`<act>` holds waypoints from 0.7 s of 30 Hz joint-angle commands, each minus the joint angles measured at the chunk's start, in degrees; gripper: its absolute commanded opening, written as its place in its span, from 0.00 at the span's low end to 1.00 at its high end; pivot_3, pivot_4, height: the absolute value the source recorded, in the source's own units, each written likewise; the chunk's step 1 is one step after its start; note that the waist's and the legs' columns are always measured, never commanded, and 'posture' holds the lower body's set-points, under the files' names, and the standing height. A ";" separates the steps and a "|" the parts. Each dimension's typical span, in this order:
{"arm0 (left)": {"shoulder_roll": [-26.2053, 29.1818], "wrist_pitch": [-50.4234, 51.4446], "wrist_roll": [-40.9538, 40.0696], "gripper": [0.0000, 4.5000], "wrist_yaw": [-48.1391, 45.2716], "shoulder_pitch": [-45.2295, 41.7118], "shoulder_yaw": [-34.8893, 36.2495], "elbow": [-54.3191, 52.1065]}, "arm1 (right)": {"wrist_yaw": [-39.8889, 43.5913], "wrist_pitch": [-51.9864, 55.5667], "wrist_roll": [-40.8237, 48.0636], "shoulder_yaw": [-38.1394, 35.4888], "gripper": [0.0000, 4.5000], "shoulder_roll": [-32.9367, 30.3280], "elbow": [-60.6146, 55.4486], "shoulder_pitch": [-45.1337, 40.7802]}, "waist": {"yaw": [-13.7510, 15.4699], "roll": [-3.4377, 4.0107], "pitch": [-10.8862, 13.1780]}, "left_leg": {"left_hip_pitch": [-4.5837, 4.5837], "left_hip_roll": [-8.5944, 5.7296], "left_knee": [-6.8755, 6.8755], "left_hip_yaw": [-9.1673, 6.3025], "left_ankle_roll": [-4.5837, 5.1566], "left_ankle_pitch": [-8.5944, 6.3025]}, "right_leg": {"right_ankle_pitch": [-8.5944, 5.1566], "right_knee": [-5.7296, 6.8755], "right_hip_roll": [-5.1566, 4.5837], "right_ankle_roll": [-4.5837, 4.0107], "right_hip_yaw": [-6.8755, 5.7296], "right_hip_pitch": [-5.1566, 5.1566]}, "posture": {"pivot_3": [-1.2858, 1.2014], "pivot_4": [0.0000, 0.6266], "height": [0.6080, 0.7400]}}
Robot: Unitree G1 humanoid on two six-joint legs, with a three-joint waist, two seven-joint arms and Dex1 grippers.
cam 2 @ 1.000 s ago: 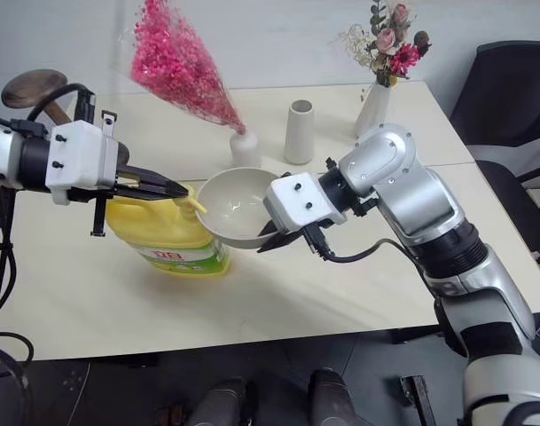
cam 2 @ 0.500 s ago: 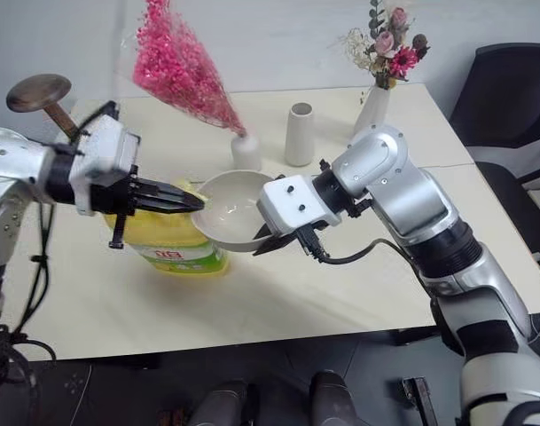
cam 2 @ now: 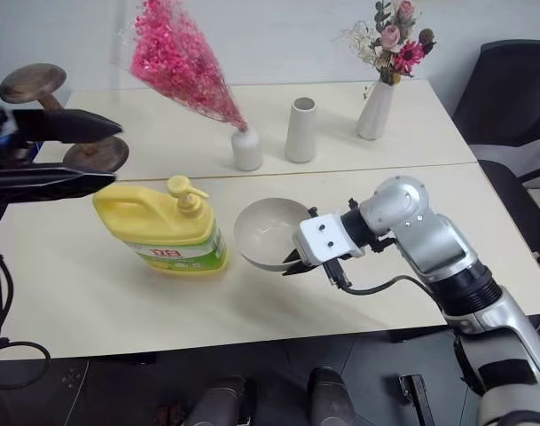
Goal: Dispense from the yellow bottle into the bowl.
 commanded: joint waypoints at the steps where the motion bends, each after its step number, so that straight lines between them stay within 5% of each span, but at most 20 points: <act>1: 1.33 4.76 -2.89 0.99 1.34 7.10 10.85 -5.32 | -4.64 -4.27 -4.21 -0.31 0.00 1.31 4.60 2.55 | 0.03 0.01 0.01 | 0.02 0.00 -0.01 -0.01 -0.01 0.00 | -0.01 0.02 0.01 -0.02 0.07 0.00 | 0.52 0.24 1.00; 5: -1.03 5.61 0.58 0.99 -0.88 24.45 23.94 -14.91 | -13.19 -7.68 -9.30 -0.41 0.00 5.56 12.50 4.51 | -0.23 0.02 0.01 | 0.02 0.04 -0.02 0.03 -0.03 0.00 | -0.02 -0.05 0.03 -0.04 0.20 -0.01 | 0.52 0.24 1.00; 10: -3.61 1.74 1.25 0.99 0.57 31.54 28.07 -16.41 | -16.61 -11.90 -12.02 -0.38 0.00 7.48 19.09 5.00 | 0.26 0.02 0.02 | 0.04 0.07 -0.01 -0.07 -0.12 0.00 | -0.05 -0.34 0.05 -0.10 0.29 0.06 | 0.52 0.24 1.00; 21: -6.69 -5.62 2.16 1.00 1.28 41.37 29.51 -15.50 | -12.96 -2.91 -4.34 -7.76 0.82 4.12 15.41 5.64 | 0.04 0.06 0.04 | 0.05 0.08 -0.09 -0.04 -0.14 -0.02 | -0.05 -0.38 0.03 -0.11 0.34 0.04 | 0.52 0.24 1.00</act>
